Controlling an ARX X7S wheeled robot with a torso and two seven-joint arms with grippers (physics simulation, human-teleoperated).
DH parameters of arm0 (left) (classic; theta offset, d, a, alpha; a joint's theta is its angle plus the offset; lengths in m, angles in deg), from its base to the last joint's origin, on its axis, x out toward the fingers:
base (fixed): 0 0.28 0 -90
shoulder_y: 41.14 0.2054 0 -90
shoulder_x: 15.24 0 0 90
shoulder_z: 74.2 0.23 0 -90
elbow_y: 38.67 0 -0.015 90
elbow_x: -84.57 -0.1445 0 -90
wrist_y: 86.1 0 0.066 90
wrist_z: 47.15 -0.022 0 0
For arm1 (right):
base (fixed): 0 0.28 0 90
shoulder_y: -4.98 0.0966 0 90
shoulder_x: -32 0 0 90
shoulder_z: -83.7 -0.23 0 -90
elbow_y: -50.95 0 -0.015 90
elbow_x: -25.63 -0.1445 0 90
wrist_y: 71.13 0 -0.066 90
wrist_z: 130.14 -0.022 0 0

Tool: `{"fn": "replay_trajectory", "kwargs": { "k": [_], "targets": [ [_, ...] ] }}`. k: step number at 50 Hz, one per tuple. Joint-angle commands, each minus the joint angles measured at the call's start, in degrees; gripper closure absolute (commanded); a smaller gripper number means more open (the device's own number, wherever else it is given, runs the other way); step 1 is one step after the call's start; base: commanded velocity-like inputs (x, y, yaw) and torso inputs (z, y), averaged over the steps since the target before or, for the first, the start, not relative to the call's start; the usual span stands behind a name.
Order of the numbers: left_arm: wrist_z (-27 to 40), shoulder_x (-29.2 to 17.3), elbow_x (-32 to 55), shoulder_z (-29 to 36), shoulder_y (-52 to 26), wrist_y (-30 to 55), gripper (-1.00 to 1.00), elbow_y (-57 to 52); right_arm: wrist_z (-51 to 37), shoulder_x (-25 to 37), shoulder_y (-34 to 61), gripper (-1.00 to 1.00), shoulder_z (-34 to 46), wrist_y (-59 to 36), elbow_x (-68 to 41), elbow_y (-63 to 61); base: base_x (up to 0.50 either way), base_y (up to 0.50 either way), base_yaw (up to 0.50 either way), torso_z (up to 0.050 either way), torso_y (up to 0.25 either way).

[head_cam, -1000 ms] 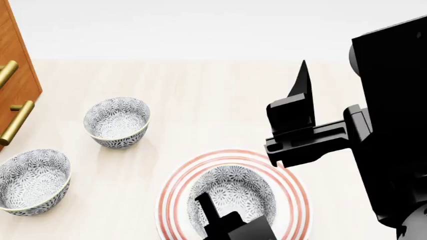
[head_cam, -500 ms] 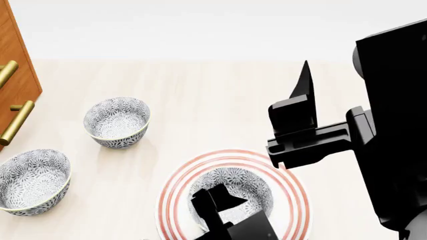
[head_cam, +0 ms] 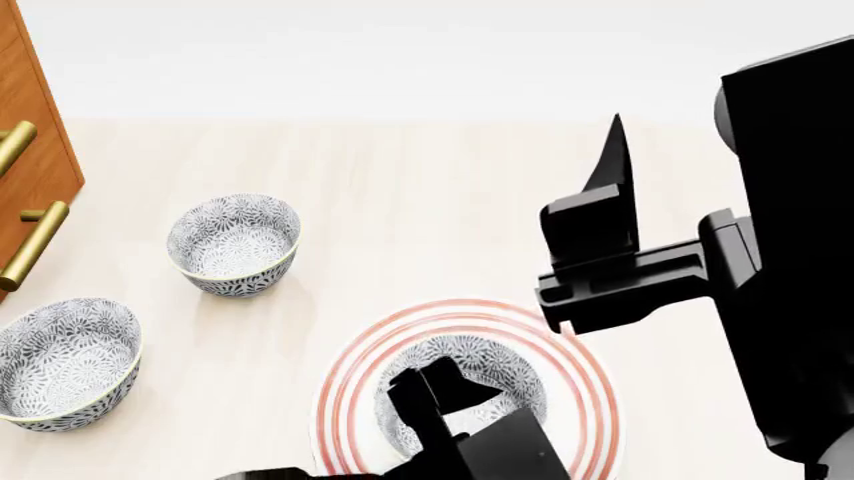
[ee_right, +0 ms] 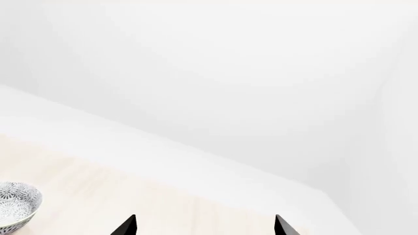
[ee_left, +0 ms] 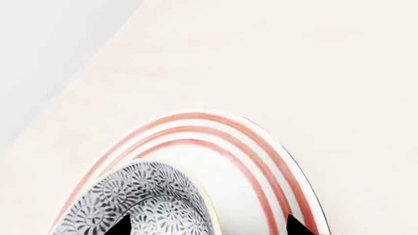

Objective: Put the bowl at the front on the plate.

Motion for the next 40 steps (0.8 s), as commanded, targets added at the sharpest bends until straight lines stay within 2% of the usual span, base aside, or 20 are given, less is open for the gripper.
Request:
{"fn": "replay_trajectory", "kwargs": {
  "k": [1, 29, 40],
  "targets": [
    [-1.4, 0.0, 5.0, 0.0, -2.1, -0.8, -1.0, -1.1, -0.1, 0.2, 0.4, -1.0, -0.2, 0.0, -0.2, -0.2, 0.0, 0.0, 0.0, 0.0, 0.0],
    [-1.1, 0.0, 21.4, 0.1, -10.7, -5.2, -1.0, -0.4, -3.4, 2.7, 0.9, -1.0, -1.3, 1.0, -3.5, -3.1, 0.0, 0.0, 0.0, 0.0, 0.0],
    [-1.6, 0.0, 24.1, 0.2, -12.3, -7.4, -1.0, 2.6, -3.7, 3.2, 1.2, -1.0, -1.7, 1.2, -4.1, -3.7, 0.0, 0.0, 0.0, 0.0, 0.0]
  ]
}}
